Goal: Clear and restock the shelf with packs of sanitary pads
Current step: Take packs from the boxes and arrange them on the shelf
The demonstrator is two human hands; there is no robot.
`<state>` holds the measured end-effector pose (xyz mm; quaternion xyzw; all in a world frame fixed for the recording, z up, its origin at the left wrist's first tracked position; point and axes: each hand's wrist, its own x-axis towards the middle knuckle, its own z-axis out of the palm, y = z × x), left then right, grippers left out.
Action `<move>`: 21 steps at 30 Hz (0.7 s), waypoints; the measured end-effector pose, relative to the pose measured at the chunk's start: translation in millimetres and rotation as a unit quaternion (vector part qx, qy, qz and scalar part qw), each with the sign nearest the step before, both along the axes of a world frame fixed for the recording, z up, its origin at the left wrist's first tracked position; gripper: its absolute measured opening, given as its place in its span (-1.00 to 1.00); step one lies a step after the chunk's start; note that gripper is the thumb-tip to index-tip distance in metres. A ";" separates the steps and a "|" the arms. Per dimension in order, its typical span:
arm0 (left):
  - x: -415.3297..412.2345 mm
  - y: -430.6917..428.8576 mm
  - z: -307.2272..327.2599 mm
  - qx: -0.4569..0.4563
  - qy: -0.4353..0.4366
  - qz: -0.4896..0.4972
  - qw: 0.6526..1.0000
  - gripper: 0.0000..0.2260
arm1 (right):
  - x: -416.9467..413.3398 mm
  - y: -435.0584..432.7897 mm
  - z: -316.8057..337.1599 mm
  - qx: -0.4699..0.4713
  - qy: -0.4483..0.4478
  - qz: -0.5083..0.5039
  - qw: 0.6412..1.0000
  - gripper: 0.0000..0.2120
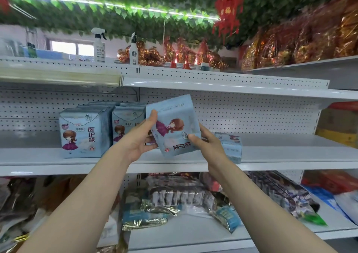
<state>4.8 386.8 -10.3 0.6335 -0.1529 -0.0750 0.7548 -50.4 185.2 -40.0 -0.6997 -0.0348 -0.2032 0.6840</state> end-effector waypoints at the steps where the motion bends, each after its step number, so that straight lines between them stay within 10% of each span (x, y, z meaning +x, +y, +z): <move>1: -0.9 -0.1 0.2 -0.010 0.009 -0.005 1.000 -0.35 | 0.2 -1.2 0.7 -0.006 -0.005 -0.011 1.000 -0.48; 14: 7.7 0.7 -5.4 -0.142 0.046 -0.082 0.985 -0.20 | 1.7 -1.7 -1.5 0.161 0.010 0.045 0.986 -0.49; 21: 10.8 -0.6 -21.3 -0.138 0.016 -0.011 0.990 -0.64 | 8.9 3.6 -11.5 0.130 0.027 0.042 0.990 -0.75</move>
